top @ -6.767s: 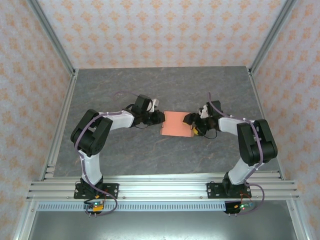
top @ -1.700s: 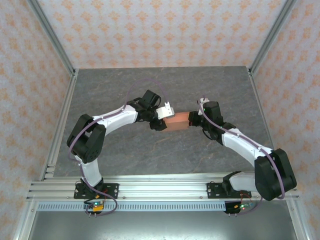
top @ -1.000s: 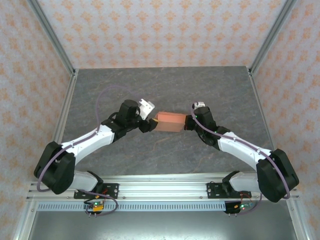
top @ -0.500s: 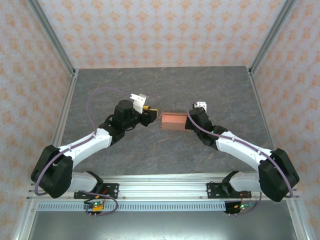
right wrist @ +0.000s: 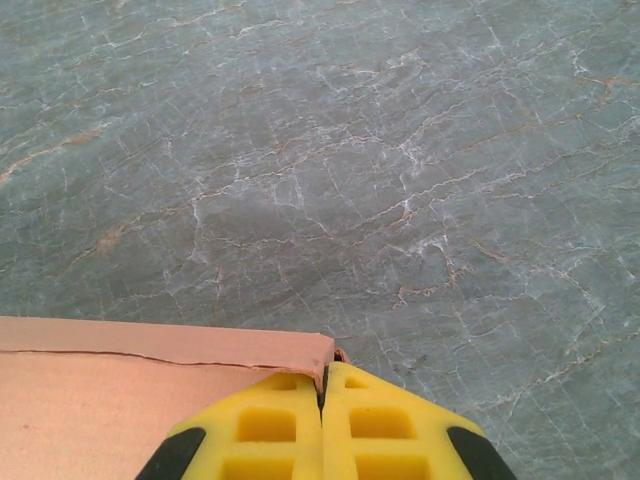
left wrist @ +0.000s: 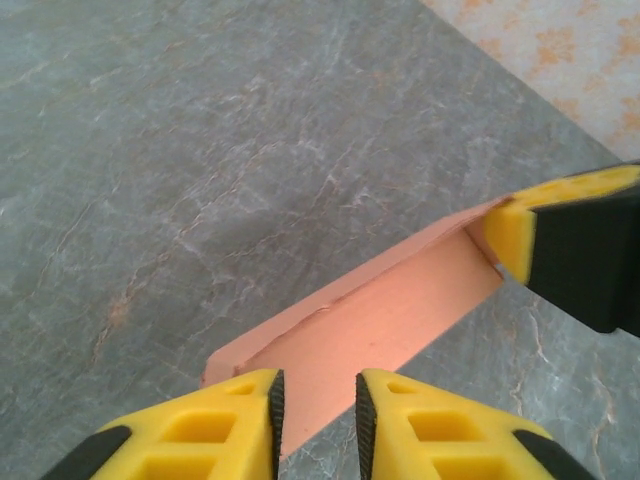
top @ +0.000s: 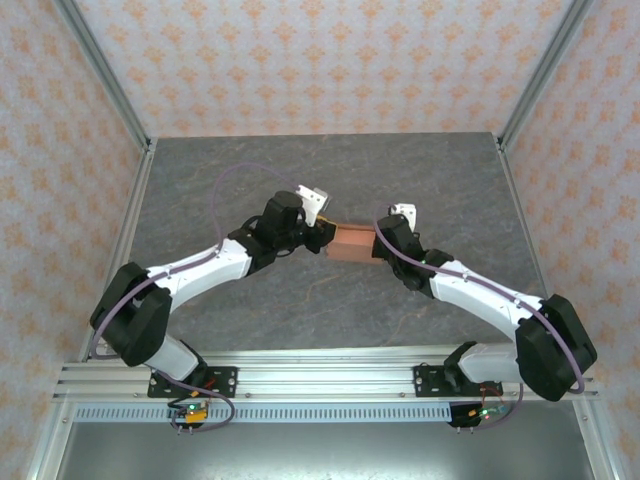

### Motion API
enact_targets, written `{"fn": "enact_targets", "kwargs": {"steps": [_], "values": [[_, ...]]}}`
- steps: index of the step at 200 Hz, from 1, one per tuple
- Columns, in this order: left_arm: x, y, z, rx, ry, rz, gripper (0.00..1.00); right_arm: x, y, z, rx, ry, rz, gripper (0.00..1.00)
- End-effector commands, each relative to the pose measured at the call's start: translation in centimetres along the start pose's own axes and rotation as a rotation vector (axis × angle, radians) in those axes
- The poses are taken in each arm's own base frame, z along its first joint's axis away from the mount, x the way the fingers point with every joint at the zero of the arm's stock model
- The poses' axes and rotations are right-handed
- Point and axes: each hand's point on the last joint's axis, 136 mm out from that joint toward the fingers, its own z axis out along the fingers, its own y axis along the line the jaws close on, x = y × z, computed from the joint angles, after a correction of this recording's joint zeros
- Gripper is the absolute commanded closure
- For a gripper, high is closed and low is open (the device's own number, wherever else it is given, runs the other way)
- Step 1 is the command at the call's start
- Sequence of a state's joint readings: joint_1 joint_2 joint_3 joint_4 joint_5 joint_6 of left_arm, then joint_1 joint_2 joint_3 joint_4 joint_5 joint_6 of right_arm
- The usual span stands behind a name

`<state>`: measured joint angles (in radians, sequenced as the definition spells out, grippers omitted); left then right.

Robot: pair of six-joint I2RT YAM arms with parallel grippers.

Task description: Fold the paper box

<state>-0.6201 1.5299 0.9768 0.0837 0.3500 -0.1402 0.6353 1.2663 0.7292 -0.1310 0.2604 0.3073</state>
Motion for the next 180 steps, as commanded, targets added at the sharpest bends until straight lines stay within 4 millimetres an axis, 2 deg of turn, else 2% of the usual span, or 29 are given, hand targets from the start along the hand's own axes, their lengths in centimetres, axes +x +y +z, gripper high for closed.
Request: {"fn": "enact_targets", "kwargs": {"steps": [1,18,40,52,76,114,136,151,162,180], "values": [[0.4,1.1,0.3,-0.06,0.057,-0.015,0.76,-0.8,-0.6,-0.9,0.032,-0.021,0.017,0.96],[0.6,1.1,0.5,-0.058,0.074,-0.005,0.64,-0.8,-0.7,-0.9,0.037,-0.023,0.02,0.96],[1.1,0.9,0.7,-0.043,0.108,0.019,0.63,-0.8,-0.7,-1.0,0.037,-0.019,0.022,0.95],[1.4,0.6,0.9,-0.019,0.125,0.026,0.67,-0.8,-0.7,-1.0,0.038,-0.018,0.024,0.96],[1.7,0.9,1.3,-0.028,0.139,0.03,0.82,-1.0,-0.3,-1.0,0.015,-0.022,0.024,0.95],[1.2,0.4,2.1,0.001,0.157,0.039,1.0,-1.1,-0.2,-1.1,0.015,-0.023,0.035,0.95],[0.6,0.0,2.5,0.014,0.157,0.022,0.99,-0.9,-0.4,-1.0,0.021,-0.02,0.041,0.95],[0.2,0.0,2.4,0.011,0.151,0.016,0.86,-0.8,-0.5,-1.0,0.024,-0.018,0.046,0.96],[0.3,0.2,2.4,-0.001,0.16,0.021,0.81,-0.7,-0.6,-1.0,0.027,-0.015,0.046,0.95],[0.6,0.7,2.3,-0.028,0.176,0.044,0.79,-0.7,-0.6,-1.0,0.028,-0.016,0.046,0.95]]}}
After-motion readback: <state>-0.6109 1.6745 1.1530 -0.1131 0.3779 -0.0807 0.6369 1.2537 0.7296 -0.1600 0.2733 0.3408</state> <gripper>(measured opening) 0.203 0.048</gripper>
